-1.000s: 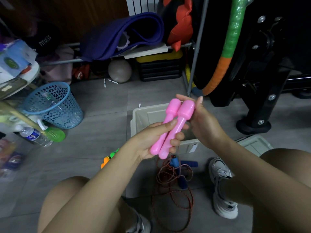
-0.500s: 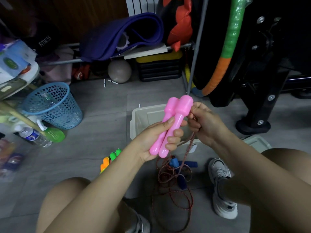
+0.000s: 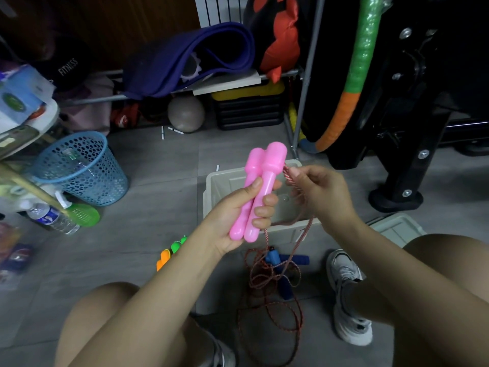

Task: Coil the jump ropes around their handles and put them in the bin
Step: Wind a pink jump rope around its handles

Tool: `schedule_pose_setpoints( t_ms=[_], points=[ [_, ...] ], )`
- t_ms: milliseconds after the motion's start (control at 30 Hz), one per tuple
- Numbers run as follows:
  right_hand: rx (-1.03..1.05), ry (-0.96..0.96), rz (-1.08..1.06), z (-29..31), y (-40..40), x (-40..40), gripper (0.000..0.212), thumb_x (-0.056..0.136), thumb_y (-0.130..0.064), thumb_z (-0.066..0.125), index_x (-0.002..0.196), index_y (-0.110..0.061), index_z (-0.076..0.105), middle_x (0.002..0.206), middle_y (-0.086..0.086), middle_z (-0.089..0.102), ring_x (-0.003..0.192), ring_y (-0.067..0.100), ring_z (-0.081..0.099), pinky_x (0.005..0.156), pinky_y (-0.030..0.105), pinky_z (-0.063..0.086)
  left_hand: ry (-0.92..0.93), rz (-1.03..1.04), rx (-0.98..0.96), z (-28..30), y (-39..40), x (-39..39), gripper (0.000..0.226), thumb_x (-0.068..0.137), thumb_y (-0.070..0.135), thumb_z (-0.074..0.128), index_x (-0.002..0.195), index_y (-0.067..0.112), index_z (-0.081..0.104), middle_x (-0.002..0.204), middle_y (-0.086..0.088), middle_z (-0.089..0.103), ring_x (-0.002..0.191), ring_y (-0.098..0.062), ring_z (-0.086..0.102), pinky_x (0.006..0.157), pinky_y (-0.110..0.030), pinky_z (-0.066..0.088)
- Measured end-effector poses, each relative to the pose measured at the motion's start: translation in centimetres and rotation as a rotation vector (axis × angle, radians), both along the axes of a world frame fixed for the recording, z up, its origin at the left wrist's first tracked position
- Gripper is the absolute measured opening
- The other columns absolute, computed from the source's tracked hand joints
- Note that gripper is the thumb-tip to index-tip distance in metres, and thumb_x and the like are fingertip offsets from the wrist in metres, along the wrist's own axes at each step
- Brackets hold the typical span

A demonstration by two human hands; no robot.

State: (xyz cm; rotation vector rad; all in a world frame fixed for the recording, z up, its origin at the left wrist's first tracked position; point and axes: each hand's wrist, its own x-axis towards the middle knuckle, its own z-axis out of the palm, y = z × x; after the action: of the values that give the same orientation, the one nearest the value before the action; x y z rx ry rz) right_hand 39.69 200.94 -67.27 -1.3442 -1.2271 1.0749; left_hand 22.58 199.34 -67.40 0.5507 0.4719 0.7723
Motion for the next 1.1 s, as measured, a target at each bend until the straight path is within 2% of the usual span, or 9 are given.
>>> schedule_pose_setpoints(
  t_ms=[100, 200, 300, 433, 567, 667, 833, 933, 1100],
  points=[
    [-0.315, 0.308, 0.141, 0.5, 0.4, 0.3, 0.029, 0.095, -0.021, 0.053, 0.071, -0.011, 0.064, 0.052, -0.004, 0.053, 0.045, 0.007, 0.043, 0.044, 0.018, 0.035, 0.017, 0.003, 0.008, -0.1, 0.0, 0.2, 0.056, 0.064, 0.026, 0.085, 0.106, 0.003, 0.056, 0.067, 0.0, 0.055, 0.047, -0.004, 0.048, 0.04, -0.015, 0.042],
    [-0.382, 0.528, 0.139, 1.0, 0.5, 0.3, 0.03, 0.097, -0.015, 0.047, 0.07, -0.011, 0.06, 0.052, -0.003, 0.05, 0.04, 0.003, 0.04, 0.038, 0.014, 0.032, 0.025, 0.01, 0.011, -0.1, 0.0, 0.3, 0.055, 0.063, 0.027, 0.086, 0.104, 0.003, 0.058, 0.066, -0.001, 0.055, 0.047, -0.004, 0.048, 0.039, -0.015, 0.042],
    [-0.298, 0.469, 0.065, 0.9, 0.1, 0.2, 0.016, 0.095, -0.014, 0.052, 0.079, -0.013, 0.052, 0.052, -0.002, 0.051, 0.039, 0.005, 0.042, 0.038, 0.017, 0.036, 0.033, 0.018, 0.005, -0.1, 0.1, 0.3, 0.054, 0.062, 0.026, 0.087, 0.102, 0.002, 0.061, 0.067, -0.001, 0.054, 0.047, -0.005, 0.048, 0.039, -0.016, 0.042],
    [-0.057, 0.218, -0.005, 0.6, -0.3, 0.1, 0.022, 0.09, -0.017, 0.061, 0.07, -0.015, 0.052, 0.054, 0.003, 0.055, 0.038, 0.005, 0.041, 0.038, 0.017, 0.031, 0.017, 0.046, -0.008, 0.0, 0.1, 0.3, 0.055, 0.059, 0.025, 0.088, 0.102, 0.002, 0.061, 0.066, -0.002, 0.055, 0.046, -0.005, 0.048, 0.039, -0.016, 0.042],
    [0.11, -0.047, 0.108, 0.9, -0.2, 0.3, 0.019, 0.08, -0.027, 0.07, 0.071, -0.016, 0.058, 0.065, 0.009, 0.063, 0.053, 0.005, 0.054, 0.053, 0.02, 0.041, -0.009, 0.064, -0.026, 0.1, 0.4, -0.1, 0.046, 0.058, 0.023, 0.089, 0.095, 0.001, 0.071, 0.066, -0.002, 0.054, 0.046, -0.005, 0.048, 0.038, -0.016, 0.042],
    [0.13, -0.241, 0.113, 0.6, 0.1, 0.8, 0.015, 0.077, -0.014, 0.076, 0.079, -0.014, 0.061, 0.08, 0.009, 0.069, 0.07, 0.017, 0.063, 0.068, 0.029, 0.049, -0.014, 0.057, -0.023, 0.2, 0.3, -0.2, 0.043, 0.059, 0.022, 0.089, 0.093, 0.002, 0.073, 0.066, -0.002, 0.054, 0.046, -0.005, 0.049, 0.038, -0.016, 0.042],
    [0.254, -0.509, 0.003, 0.0, -0.3, 0.5, 0.009, 0.087, -0.02, 0.066, 0.088, -0.011, 0.066, 0.078, -0.002, 0.066, 0.069, 0.008, 0.059, 0.06, 0.012, 0.043, 0.018, 0.083, -0.035, 0.5, 0.1, 0.0, 0.032, 0.079, 0.023, 0.069, 0.101, 0.001, 0.063, 0.066, -0.001, 0.054, 0.045, -0.004, 0.048, 0.038, -0.014, 0.04],
    [0.104, -0.372, 0.038, 0.1, -0.2, 0.0, 0.017, 0.091, -0.023, 0.061, 0.078, -0.013, 0.062, 0.061, -0.003, 0.061, 0.047, 0.005, 0.054, 0.047, 0.017, 0.042, 0.105, 0.141, -0.026, 0.8, 0.0, 0.4, 0.029, 0.087, 0.024, 0.047, 0.106, 0.002, 0.054, 0.064, 0.0, 0.052, 0.044, -0.003, 0.045, 0.037, -0.014, 0.037],
    [-0.167, -0.002, 0.106, 0.5, -0.8, -0.4, 0.022, 0.093, -0.023, 0.057, 0.076, -0.011, 0.062, 0.065, 0.001, 0.065, 0.04, 0.008, 0.051, 0.038, 0.021, 0.037, 0.317, 0.233, 0.037, 0.3, -0.1, 1.1, 0.032, 0.086, 0.021, 0.054, 0.108, -0.002, 0.053, 0.065, -0.004, 0.055, 0.047, -0.009, 0.046, 0.039, -0.018, 0.037]
  ],
)
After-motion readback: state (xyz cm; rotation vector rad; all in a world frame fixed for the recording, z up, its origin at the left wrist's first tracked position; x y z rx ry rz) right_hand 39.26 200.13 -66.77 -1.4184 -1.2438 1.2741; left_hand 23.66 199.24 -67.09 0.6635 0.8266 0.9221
